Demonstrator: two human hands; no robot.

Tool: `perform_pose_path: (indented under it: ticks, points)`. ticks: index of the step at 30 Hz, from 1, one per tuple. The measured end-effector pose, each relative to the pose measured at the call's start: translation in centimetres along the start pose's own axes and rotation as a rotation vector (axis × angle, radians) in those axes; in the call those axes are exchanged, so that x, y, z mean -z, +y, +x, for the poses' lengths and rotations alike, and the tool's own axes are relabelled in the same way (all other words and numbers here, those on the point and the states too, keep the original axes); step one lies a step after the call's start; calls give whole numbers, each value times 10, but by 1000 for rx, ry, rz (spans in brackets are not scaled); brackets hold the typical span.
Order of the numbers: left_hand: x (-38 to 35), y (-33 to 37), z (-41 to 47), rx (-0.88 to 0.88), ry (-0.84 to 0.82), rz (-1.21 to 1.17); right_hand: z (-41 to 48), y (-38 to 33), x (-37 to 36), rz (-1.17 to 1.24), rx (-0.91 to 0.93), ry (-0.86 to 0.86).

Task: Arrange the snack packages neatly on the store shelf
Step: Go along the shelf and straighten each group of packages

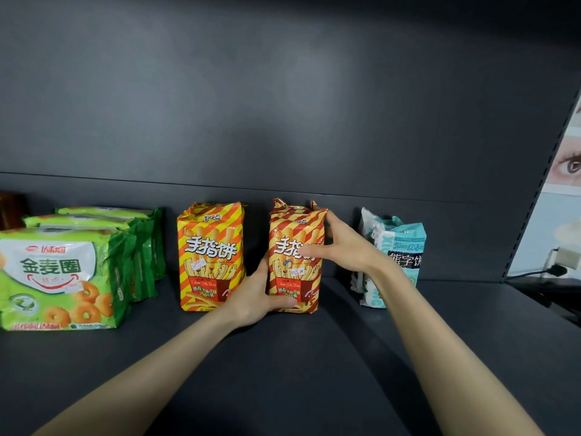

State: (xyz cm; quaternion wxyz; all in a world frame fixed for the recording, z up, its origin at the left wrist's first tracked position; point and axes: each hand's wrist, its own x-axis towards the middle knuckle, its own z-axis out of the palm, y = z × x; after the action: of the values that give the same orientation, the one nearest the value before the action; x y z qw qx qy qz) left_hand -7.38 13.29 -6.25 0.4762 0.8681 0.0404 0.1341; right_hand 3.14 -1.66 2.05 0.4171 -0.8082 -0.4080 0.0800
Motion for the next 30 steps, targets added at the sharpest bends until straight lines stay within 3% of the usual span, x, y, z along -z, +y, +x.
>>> perform_pose_path:
  ticks: [30]
  points:
    - [-8, -1, -4, -10, 77, 151, -3, 8, 7, -22, 15, -1]
